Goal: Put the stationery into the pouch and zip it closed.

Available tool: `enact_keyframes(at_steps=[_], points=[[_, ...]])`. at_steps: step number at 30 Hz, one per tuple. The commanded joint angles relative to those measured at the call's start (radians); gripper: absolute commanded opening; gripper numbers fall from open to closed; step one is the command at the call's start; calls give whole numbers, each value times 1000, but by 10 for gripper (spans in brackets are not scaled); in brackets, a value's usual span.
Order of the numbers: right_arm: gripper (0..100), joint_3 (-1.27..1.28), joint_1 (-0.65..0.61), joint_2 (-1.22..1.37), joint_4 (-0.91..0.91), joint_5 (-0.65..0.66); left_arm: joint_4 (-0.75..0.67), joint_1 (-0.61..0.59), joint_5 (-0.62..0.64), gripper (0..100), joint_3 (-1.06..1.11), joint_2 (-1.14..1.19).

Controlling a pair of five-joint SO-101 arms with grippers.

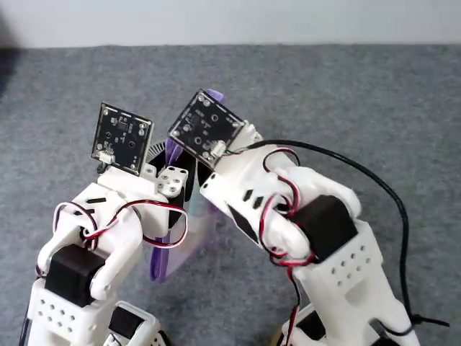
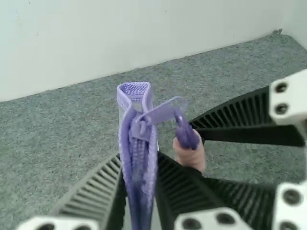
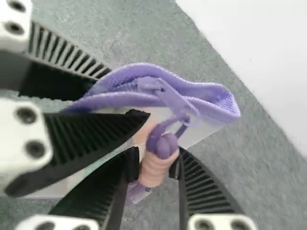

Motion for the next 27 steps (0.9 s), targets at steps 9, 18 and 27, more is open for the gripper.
enact_keyframes(at_steps=[9,18,27], points=[[8,-40,82,-35,-73,14,0,3,-3,11,-5,-29],[7,-31,252,19,-143,37,0,5,-3,11,-5,-35],[6,-31,369,127,-205,32,3,3,-3,11,-13,-37]])
